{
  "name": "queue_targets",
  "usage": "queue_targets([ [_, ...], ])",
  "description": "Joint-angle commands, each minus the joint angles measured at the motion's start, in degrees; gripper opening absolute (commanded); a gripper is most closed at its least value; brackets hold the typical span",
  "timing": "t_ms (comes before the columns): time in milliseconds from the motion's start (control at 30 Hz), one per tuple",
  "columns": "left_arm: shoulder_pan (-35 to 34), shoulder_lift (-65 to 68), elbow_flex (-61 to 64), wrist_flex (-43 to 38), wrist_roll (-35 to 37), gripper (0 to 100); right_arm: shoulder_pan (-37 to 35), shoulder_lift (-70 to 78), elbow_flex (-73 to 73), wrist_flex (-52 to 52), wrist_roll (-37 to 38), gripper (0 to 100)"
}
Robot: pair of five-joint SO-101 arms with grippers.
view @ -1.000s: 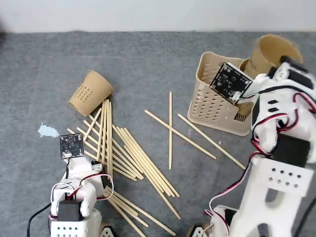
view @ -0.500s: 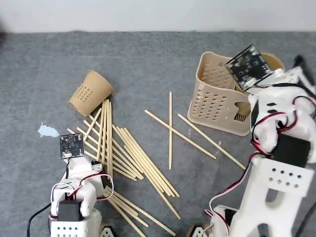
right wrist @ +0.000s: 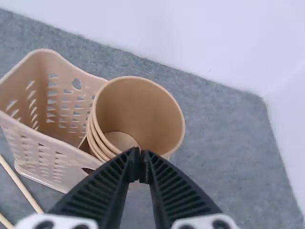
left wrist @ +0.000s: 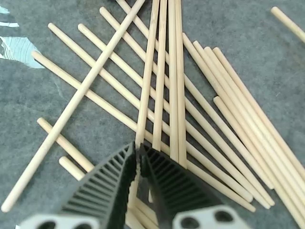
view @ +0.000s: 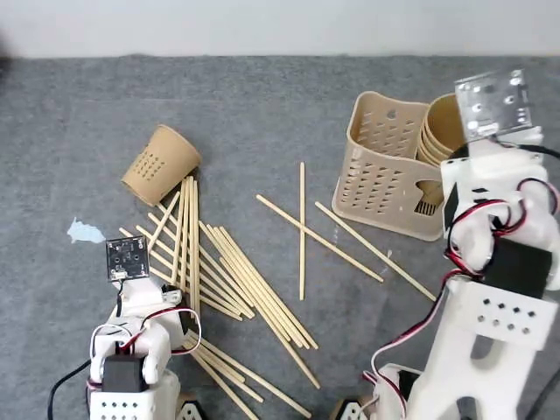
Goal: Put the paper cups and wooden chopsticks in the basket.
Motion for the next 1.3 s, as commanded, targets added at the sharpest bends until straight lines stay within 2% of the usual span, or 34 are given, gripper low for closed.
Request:
queue_targets([
  [0, -0.4, -0.7, -0.6, 0.4, -0.4, 2, 0.7, -0.3, -2.7, 0.0, -3.5, 0.9],
  [333, -0.4, -0.7, -0.6, 0.4, -0.4, 2, 1.5, -1.3, 13.0, -2.3, -3.9, 0.9],
  [567, -0.4, -0.7, -0.6, 0.4, -0.4, 2, 1.2, -8.9, 22.0, -5.8, -3.8, 0.9],
  [867, -0.4, -0.7, -0.6, 0.4, -0.4, 2, -0.2, -18.2, 20.9, -6.5, -4.0, 0.9],
  [1033, -0.4, -0.7, -0.6, 0.4, -0.4, 2, -2.0, -18.3, 17.3, -7.3, -9.9, 0.9],
  [1267, -0.4, -0.7, -0.6, 0.4, -0.4, 2, -2.7, -18.2, 17.4, -18.5, -17.0, 0.9],
])
